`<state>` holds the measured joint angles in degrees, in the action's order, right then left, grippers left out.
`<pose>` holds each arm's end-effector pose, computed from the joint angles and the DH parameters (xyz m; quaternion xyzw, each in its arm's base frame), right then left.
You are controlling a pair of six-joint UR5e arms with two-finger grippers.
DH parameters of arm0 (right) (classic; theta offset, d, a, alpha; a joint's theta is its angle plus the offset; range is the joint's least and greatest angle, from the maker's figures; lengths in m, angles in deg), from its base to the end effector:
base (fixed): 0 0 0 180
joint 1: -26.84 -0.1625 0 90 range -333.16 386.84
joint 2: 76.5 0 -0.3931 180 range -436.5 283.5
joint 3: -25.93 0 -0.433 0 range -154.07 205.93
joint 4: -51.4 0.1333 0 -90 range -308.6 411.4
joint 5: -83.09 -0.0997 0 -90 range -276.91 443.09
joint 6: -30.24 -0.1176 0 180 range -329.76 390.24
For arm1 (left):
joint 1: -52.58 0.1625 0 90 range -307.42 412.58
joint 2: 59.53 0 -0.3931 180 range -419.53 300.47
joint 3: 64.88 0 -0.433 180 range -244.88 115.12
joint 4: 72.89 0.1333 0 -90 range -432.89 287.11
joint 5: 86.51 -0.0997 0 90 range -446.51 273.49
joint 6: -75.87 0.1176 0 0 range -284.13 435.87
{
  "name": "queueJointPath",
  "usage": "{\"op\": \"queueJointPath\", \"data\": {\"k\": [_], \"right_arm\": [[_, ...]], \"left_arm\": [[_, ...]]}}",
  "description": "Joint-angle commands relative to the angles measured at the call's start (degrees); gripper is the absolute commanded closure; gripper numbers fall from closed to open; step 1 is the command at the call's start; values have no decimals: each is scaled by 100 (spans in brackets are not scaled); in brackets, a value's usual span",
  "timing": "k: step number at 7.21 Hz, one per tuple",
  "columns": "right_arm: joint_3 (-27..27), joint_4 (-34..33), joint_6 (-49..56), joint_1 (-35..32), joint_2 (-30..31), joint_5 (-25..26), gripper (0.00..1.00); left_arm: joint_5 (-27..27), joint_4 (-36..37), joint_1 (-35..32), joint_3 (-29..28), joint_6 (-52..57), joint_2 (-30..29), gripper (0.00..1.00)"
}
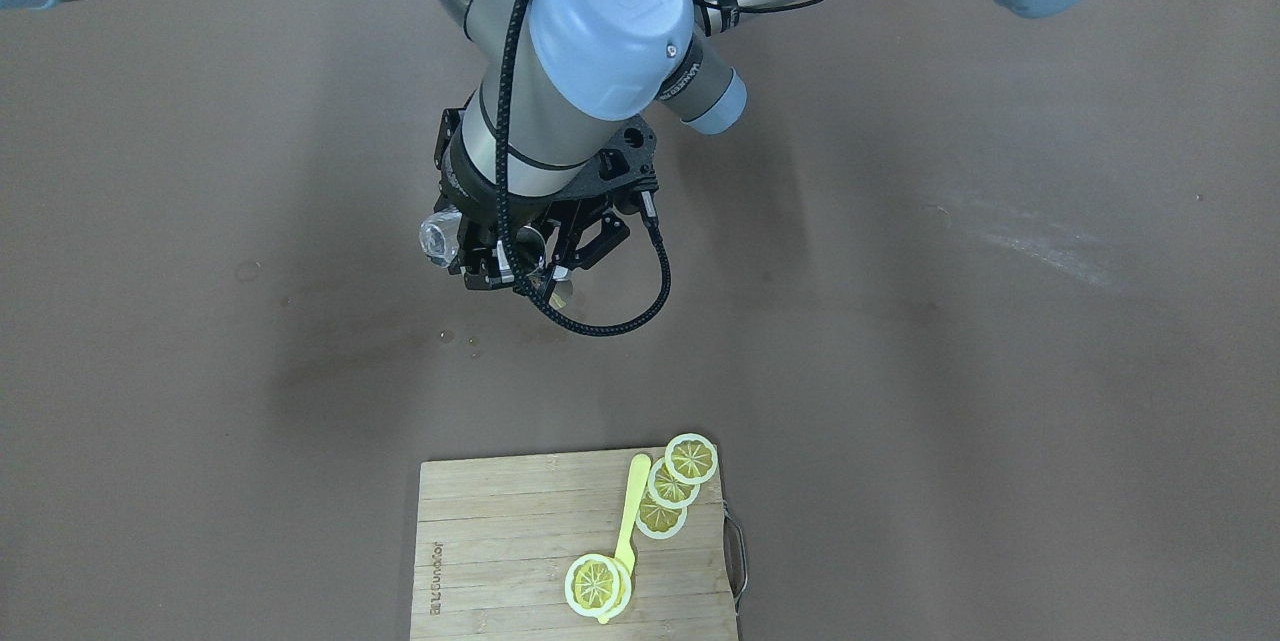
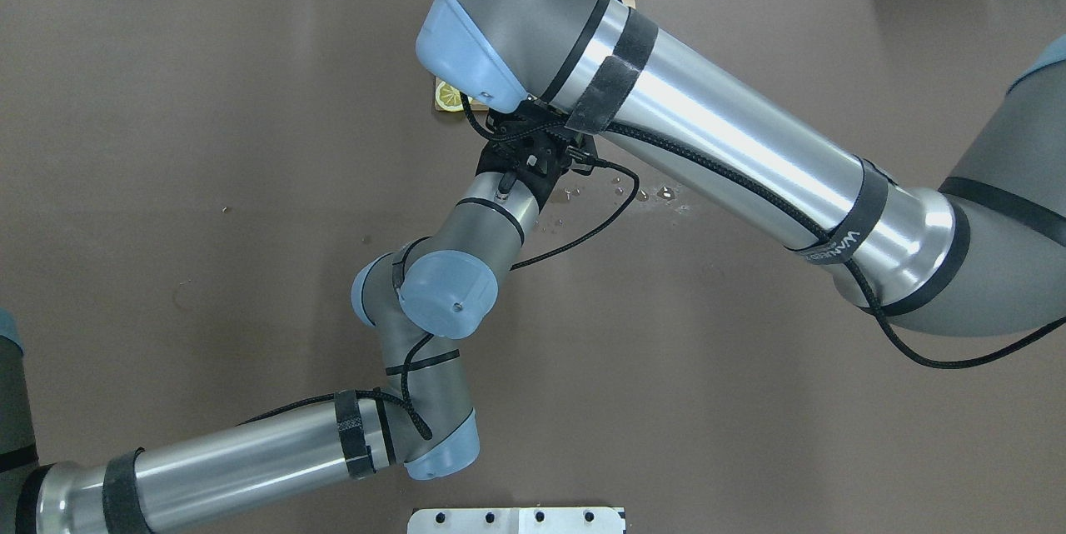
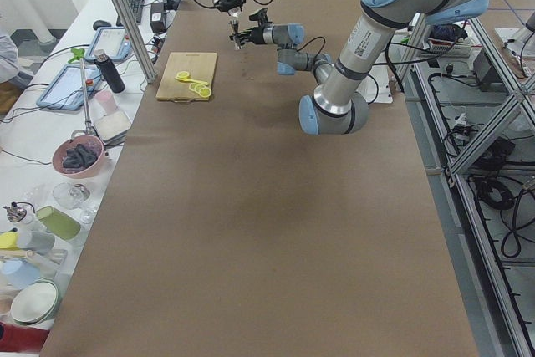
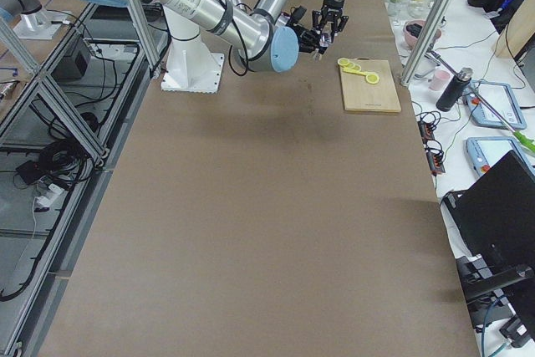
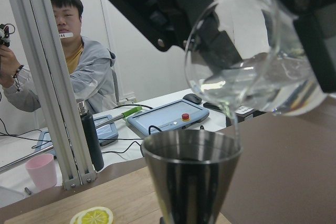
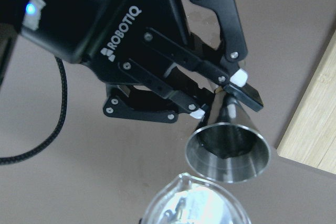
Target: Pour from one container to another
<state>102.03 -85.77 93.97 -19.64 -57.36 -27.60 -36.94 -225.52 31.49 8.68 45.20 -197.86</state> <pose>-0.4323 -0.5885 0.0199 0.1140 -0.1614 -0.7983 0.5690 0.6175 -0.4628 0.0887 0.6240 0.3749 -0.0312 0.6849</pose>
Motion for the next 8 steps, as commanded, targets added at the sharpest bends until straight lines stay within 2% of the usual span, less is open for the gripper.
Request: {"op": "queueJointPath", "data": {"k": [1, 3, 5, 8], "right_arm": [[281, 85, -19, -228, 186, -433, 100], [536, 295, -27, -693, 449, -933, 100], [825, 584, -28, -1290, 800, -1706, 100], [1694, 1417, -36, -1748, 1940, -2480, 100]], "left_arm": [[0, -4, 0, 0, 0, 0, 100], [0, -4, 0, 0, 0, 0, 100], [0, -4, 0, 0, 0, -9, 100], [0, -4, -9, 0, 0, -9, 100]]}}
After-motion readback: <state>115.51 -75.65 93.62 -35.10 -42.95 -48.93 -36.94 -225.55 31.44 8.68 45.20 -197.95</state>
